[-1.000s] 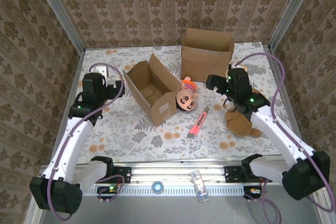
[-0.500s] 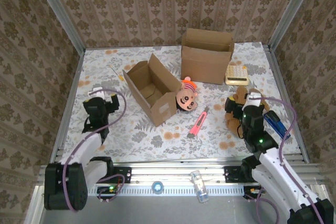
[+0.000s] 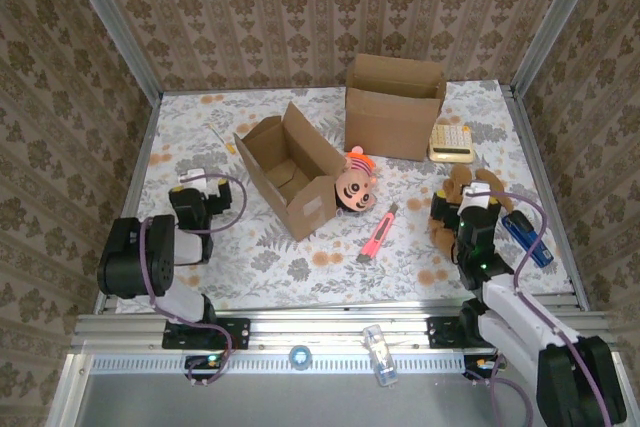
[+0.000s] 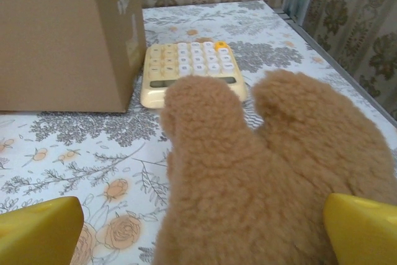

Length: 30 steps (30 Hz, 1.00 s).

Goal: Unpack the express box

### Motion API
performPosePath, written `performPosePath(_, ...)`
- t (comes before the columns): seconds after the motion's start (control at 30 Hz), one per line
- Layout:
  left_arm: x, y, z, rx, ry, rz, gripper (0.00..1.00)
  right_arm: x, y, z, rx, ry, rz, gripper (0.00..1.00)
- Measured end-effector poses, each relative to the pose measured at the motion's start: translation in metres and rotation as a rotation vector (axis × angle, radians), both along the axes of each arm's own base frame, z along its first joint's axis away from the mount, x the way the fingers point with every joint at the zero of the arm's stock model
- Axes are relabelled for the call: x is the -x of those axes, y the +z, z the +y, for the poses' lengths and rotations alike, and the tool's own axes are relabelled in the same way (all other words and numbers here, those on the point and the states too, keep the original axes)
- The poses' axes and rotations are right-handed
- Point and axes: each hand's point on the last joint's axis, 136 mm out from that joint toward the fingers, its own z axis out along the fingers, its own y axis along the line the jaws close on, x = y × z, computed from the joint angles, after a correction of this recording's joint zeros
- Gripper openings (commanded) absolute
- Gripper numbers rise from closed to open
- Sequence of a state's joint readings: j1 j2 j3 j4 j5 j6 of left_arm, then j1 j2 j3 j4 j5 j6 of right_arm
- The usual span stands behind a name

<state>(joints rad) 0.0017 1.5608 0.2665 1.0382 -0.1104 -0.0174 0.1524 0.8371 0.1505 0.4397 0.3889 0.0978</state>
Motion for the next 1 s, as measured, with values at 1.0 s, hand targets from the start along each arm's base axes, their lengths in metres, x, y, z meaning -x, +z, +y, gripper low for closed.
performPosePath(1.0, -0.025, 0.02, -0.031, -0.024, -0.177, -0.024, 1.0, -0.104, -0.014, 0.014, -0.039, 0.194, -0.007, 1.0)
